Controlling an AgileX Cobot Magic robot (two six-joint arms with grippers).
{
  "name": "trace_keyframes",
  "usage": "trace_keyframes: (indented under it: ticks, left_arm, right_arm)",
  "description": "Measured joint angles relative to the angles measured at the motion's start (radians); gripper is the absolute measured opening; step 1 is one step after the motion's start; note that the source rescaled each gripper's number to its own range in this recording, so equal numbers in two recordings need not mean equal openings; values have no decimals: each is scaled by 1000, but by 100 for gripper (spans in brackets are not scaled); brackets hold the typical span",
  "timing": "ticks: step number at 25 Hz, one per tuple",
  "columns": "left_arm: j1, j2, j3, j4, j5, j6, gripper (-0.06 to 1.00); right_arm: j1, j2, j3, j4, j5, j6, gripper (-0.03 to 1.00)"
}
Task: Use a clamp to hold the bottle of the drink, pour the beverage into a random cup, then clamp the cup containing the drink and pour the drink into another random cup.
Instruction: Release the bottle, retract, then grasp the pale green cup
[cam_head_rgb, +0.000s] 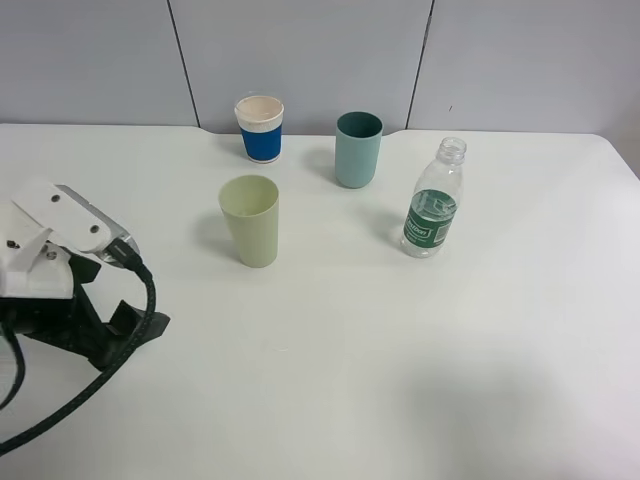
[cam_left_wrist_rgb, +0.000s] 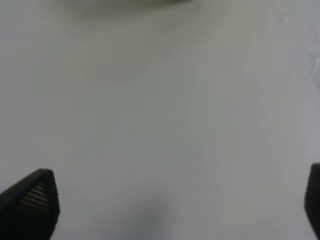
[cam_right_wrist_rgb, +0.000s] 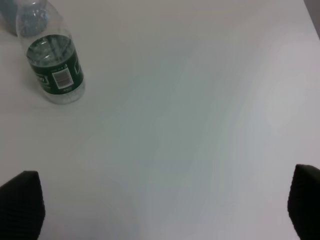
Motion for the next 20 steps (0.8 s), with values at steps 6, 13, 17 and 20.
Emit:
trace_keyframes:
  ticks: [6, 13, 17, 20]
  left_arm:
    - [0, 130, 20, 16, -229, -4, 100]
    - [0, 313, 20, 93, -481, -5, 100]
    - [0, 425, 19, 116, -655, -7, 100]
    - [0, 495, 19, 151, -763, -7, 100]
  right_arm:
    - [0, 0, 0, 0, 0, 0, 93]
    - [0, 0, 0, 0, 0, 0, 93]
    - [0, 0, 0, 0, 0, 0, 93]
    - [0, 0, 0, 0, 0, 0, 93]
